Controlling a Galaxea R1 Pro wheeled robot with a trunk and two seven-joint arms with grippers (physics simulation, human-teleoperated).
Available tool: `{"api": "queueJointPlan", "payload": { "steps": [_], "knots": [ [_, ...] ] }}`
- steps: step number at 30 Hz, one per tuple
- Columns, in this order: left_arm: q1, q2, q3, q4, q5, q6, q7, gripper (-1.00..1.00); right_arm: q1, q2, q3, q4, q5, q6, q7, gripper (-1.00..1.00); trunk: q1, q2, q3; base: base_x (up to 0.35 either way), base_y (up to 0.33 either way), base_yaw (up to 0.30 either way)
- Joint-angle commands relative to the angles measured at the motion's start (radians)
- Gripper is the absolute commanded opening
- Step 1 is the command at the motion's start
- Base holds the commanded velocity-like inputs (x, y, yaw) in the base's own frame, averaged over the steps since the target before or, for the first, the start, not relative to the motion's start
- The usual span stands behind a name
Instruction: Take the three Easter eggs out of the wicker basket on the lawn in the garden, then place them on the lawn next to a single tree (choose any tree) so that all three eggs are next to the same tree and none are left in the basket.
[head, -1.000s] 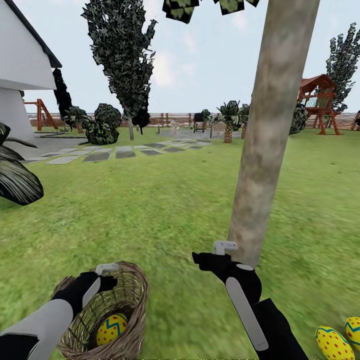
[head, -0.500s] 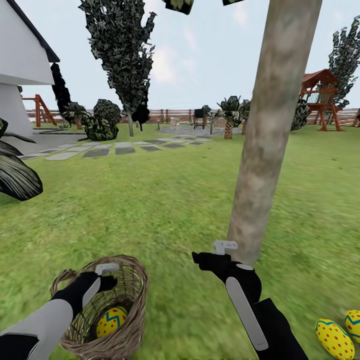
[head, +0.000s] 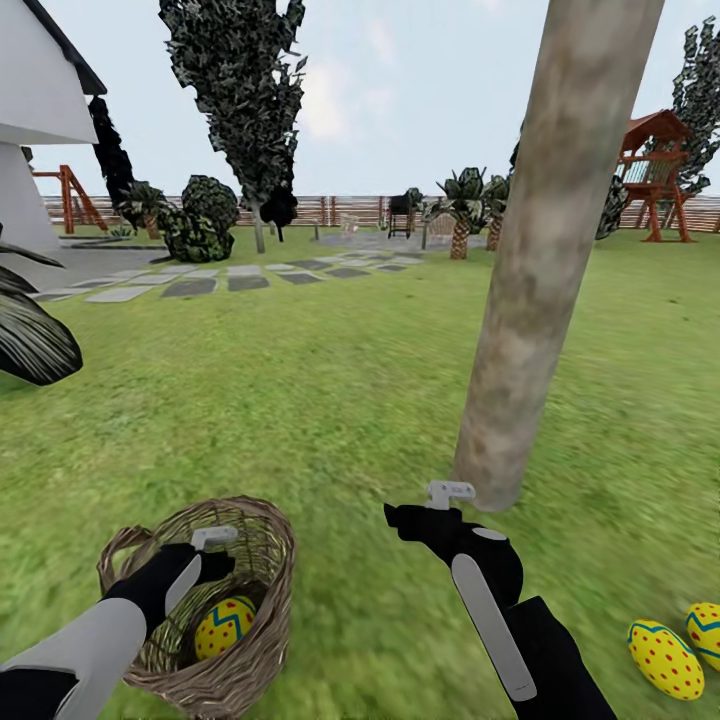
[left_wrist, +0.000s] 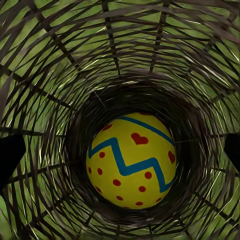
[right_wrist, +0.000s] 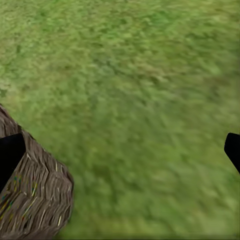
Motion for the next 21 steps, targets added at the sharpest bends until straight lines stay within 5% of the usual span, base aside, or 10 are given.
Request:
{"api": "queueJointPlan", "payload": {
  "steps": [1,21],
  "knots": [
    [0.0,0.001,-0.008,-0.002,0.011,0.007,0.007,1.0,-0.001,0.0,0.001,-0.001,-0.01,0.002,-0.01,1.0,0.0,0.0,-0.001,0.0,0.0,0.0],
    [0.0,-0.001,-0.007,-0.002,0.009,0.024,0.006,1.0,-0.001,-0.001,0.001,-0.001,-0.01,0.002,-0.01,1.0,0.0,0.0,-0.001,0.042,0.0,0.0]
  ]
}}
